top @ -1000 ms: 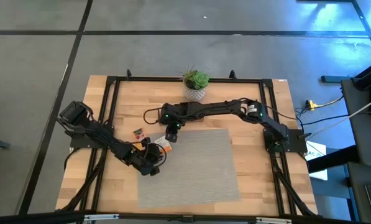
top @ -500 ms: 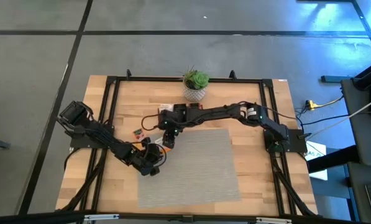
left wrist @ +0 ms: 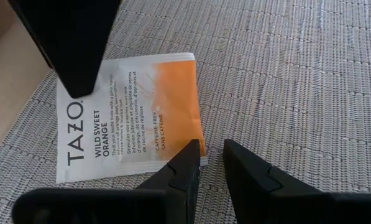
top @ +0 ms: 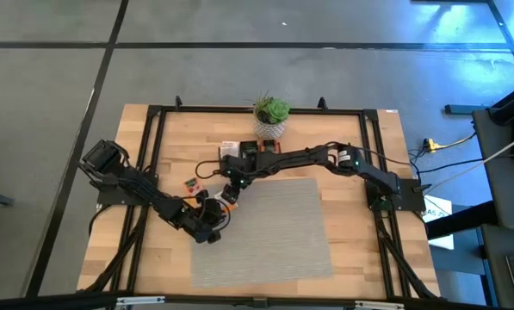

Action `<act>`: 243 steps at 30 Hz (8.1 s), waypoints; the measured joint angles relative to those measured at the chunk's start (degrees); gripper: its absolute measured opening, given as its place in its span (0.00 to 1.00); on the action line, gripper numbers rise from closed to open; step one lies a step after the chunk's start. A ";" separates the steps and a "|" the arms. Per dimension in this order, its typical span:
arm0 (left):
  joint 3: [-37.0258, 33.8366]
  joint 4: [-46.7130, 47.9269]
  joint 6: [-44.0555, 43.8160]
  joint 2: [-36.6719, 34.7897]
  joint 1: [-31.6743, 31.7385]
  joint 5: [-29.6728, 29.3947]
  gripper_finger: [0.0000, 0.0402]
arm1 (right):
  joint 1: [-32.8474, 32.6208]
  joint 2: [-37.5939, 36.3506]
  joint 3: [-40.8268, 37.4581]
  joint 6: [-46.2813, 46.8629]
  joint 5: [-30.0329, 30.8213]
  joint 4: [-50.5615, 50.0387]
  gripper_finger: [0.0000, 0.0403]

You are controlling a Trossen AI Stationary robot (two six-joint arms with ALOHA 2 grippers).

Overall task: Pick & Place Tea
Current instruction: Put the white tea bag into the left section of the wooden organizer, then put the orange tea bag into the right section of the wooden organizer

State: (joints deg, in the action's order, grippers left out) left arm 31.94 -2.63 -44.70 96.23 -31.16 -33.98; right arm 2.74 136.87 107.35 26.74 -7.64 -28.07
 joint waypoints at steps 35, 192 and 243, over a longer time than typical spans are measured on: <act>-0.61 2.68 7.28 -7.17 -0.41 1.09 0.17 | 2.36 -2.67 -0.11 -14.32 -12.28 0.12 0.02; -8.24 48.87 -59.57 -32.70 -23.18 7.96 0.18 | -6.37 3.15 -2.36 -28.71 4.48 38.35 0.48; -8.24 48.70 -34.97 -32.70 -23.08 6.16 0.18 | -5.68 17.01 18.40 -34.58 9.45 17.03 0.48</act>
State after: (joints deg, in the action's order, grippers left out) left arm 23.70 46.06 -79.67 63.53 -54.24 -27.82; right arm -2.94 153.88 125.75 -7.84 1.82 -11.04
